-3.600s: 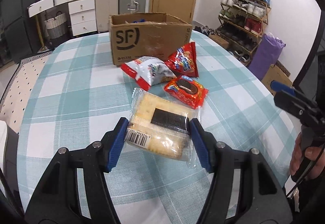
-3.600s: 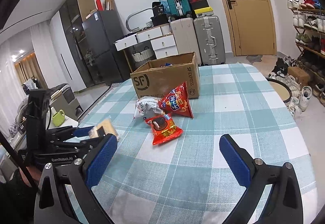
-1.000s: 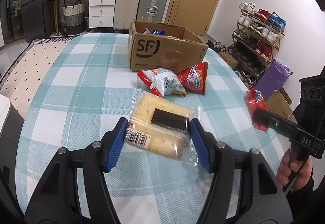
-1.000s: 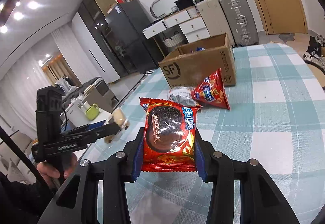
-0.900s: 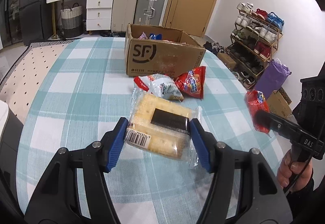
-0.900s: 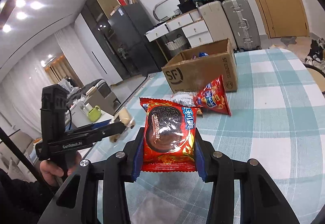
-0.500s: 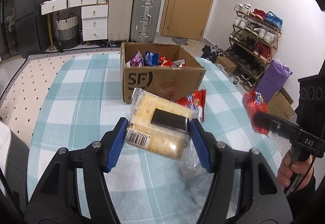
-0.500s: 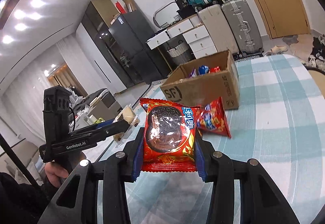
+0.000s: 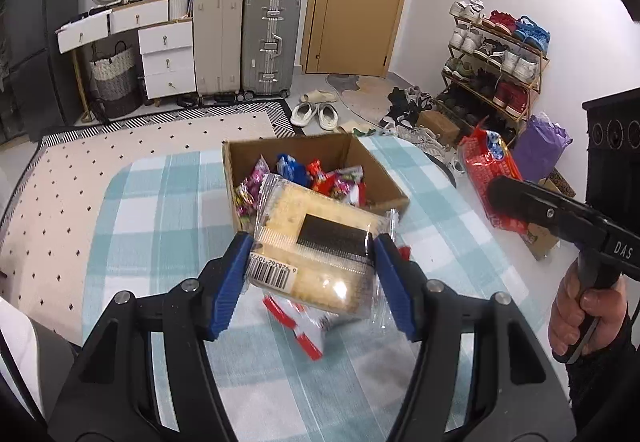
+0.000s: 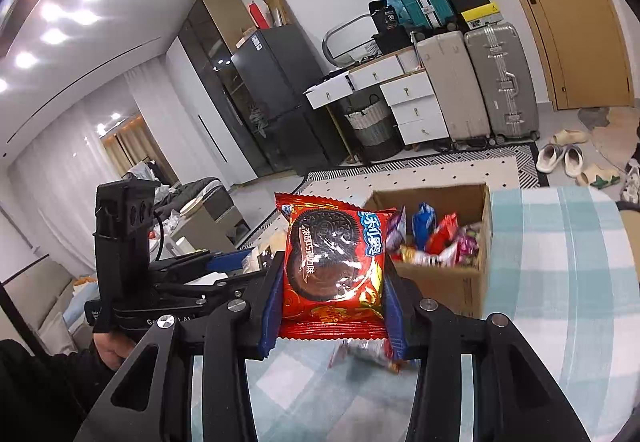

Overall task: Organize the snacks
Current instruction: 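Carry the cracker and Oreo packets over the SF box and lower them in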

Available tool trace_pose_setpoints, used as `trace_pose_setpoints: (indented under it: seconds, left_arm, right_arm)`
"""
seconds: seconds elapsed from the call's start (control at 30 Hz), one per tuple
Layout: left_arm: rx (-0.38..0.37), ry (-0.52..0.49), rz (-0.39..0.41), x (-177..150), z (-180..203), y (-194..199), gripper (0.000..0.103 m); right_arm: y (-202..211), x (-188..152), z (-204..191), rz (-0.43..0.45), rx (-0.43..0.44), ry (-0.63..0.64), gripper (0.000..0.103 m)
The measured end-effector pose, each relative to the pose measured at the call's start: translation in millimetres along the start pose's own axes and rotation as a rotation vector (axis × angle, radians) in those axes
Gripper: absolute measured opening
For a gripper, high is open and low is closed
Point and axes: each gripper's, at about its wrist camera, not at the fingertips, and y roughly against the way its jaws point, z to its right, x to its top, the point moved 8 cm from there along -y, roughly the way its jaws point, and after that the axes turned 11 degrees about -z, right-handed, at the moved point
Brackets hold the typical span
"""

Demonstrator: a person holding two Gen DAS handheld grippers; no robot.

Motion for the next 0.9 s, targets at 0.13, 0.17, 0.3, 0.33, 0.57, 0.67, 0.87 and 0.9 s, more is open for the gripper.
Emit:
trace_pose_setpoints:
  seconds: [0.13,0.17,0.3,0.33,0.57,0.67,0.87,0.9]
  left_arm:
    - [0.030,-0.021,-0.015,37.9,-4.0,-9.6,0.060]
    - [0.031,-0.029,-0.025,47.9,-3.7,-14.1,0.060]
    - [0.056,-0.046,-0.063,82.3,-4.8,-37.5,0.060]
    - [0.055,-0.048,-0.081,89.1,-4.8,-46.5,0.060]
    - [0.095,-0.049,-0.139,118.8,-12.6,-108.7,0.060]
    - [0.102,-0.039,-0.154,122.3,-16.6,-131.9,0.060]
    - [0.099,-0.035,-0.165,123.3,-22.2,-162.2,0.060]
    - [0.099,-0.034,-0.167,122.4,-25.5,-167.0,0.060]
  right_arm:
    - [-14.2,31.9,11.3,-0.018,-0.032,0.005,0.043]
    - [-20.2,39.7,17.7,-0.028,-0.034,0.000,0.043]
    - [-43.0,68.5,45.2,-0.063,-0.069,-0.027,0.043]
    - [-49.0,73.8,51.7,-0.072,-0.080,-0.028,0.043]
    - [-100.5,86.4,99.9,-0.182,-0.158,-0.026,0.043]
    - [-117.9,78.5,113.1,-0.216,-0.172,-0.026,0.043]
    - [-145.8,67.3,130.8,-0.263,-0.192,-0.023,0.043]
    - [-148.1,64.4,131.9,-0.266,-0.192,-0.023,0.043]
